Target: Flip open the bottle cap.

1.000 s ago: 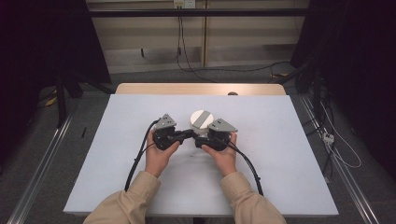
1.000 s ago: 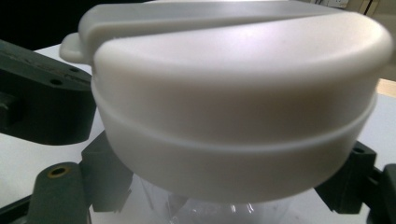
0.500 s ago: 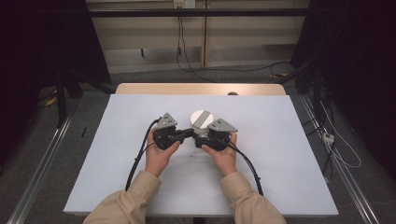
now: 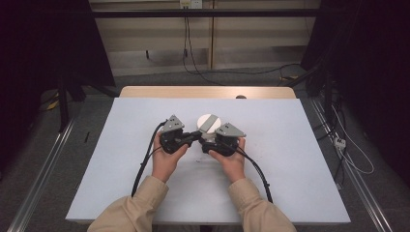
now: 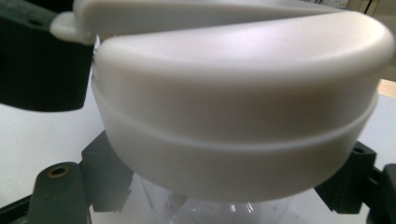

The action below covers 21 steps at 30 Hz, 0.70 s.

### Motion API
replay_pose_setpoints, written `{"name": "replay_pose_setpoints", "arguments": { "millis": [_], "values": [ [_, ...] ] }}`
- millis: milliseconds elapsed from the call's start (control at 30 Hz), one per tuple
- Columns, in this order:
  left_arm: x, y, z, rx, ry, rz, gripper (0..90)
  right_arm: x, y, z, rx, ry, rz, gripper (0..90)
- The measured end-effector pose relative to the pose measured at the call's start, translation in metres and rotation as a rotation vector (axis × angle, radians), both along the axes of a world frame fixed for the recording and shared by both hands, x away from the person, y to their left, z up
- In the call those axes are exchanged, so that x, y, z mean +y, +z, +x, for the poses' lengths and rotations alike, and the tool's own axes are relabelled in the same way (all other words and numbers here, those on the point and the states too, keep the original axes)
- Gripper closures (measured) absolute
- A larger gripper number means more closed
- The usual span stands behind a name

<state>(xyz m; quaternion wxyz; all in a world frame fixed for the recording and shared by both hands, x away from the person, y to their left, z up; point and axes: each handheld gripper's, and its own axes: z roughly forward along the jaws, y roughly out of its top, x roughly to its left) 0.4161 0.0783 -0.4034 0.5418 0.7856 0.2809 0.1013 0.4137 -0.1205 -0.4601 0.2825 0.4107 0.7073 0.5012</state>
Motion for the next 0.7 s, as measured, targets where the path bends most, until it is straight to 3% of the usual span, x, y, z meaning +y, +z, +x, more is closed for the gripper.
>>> {"name": "replay_pose_setpoints", "arguments": {
  "millis": [700],
  "values": [
    [-0.002, 0.016, 0.005, -0.015, 0.000, -0.031, 90.0, 0.000, 0.000, 0.000, 0.000, 0.000, -0.003, 19.3]
  ]
}}
